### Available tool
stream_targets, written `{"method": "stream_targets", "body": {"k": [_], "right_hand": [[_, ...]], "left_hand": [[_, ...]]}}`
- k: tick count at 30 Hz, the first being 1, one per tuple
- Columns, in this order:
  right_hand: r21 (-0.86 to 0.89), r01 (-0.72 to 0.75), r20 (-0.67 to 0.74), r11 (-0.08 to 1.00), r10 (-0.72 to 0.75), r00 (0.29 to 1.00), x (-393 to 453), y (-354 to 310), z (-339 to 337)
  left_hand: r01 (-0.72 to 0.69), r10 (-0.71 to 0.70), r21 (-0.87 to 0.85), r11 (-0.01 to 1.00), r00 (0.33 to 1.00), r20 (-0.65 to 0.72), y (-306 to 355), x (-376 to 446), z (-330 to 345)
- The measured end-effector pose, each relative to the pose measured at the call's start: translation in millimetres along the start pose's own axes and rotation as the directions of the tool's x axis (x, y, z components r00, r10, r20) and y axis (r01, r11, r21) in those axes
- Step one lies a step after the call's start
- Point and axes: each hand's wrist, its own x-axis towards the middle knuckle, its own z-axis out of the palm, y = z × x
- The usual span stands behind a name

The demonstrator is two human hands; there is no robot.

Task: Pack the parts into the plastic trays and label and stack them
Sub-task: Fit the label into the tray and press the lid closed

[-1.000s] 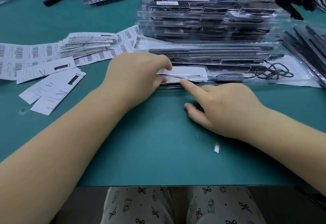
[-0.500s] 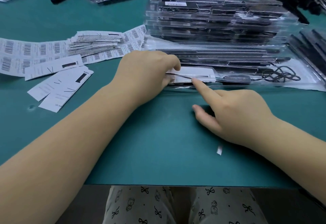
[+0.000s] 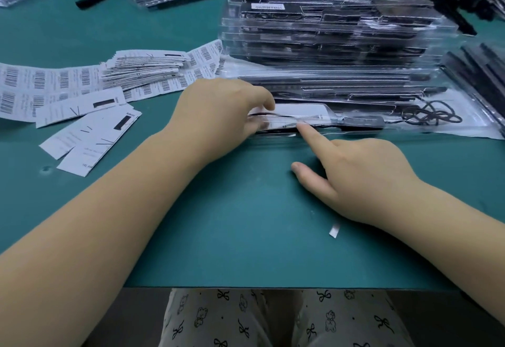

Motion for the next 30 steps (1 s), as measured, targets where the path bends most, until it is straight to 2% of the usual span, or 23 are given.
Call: {"method": "stream_targets", "body": {"k": [8, 14, 17, 19, 21, 24, 26, 30], "right_hand": [[0.001, -0.012, 0.16, 1.0, 0.011, 0.987, 14.1, 1.8, -1.9], [0.052, -0.014, 0.188, 0.999, 0.004, 0.982, 12.7, 4.8, -2.9], [0.09, 0.009, 0.219, 0.996, -0.029, 0.975, 13.1, 9.1, -2.7], [0.085, 0.041, 0.22, 0.996, -0.059, 0.974, 11.4, 9.9, -0.4], [0.08, 0.069, 0.139, 0.994, -0.079, 0.987, 6.1, 11.1, -0.2], [0.116, 0.175, -0.076, 0.978, -0.166, 0.983, -7.5, 13.0, -0.1], [0.155, 0.23, -0.234, 0.961, -0.191, 0.953, -9.4, 15.5, 6.1], [0.23, 0.295, -0.398, 0.928, -0.186, 0.898, -9.4, 14.3, 5.3]], "left_hand": [[-0.088, 0.103, -0.124, 0.988, 0.988, 0.117, -6.3, -4.5, -14.5], [-0.232, 0.231, 0.001, 0.973, 0.968, 0.095, -2.4, -8.6, -10.2], [-0.218, 0.192, 0.109, 0.97, 0.959, 0.207, 0.0, -16.7, -8.8], [-0.188, 0.155, 0.137, 0.972, 0.962, 0.223, 2.9, -21.9, -7.4], [-0.17, 0.138, 0.133, 0.977, 0.966, 0.22, 4.1, -24.9, -4.6], [-0.143, 0.111, 0.119, 0.983, 0.964, 0.243, -0.1, -27.6, -1.0], [-0.125, 0.096, 0.101, 0.987, 0.964, 0.248, -1.9, -28.4, -0.5], [-0.115, 0.092, 0.103, 0.988, 0.975, 0.203, 0.9, -28.9, -0.7]]}}
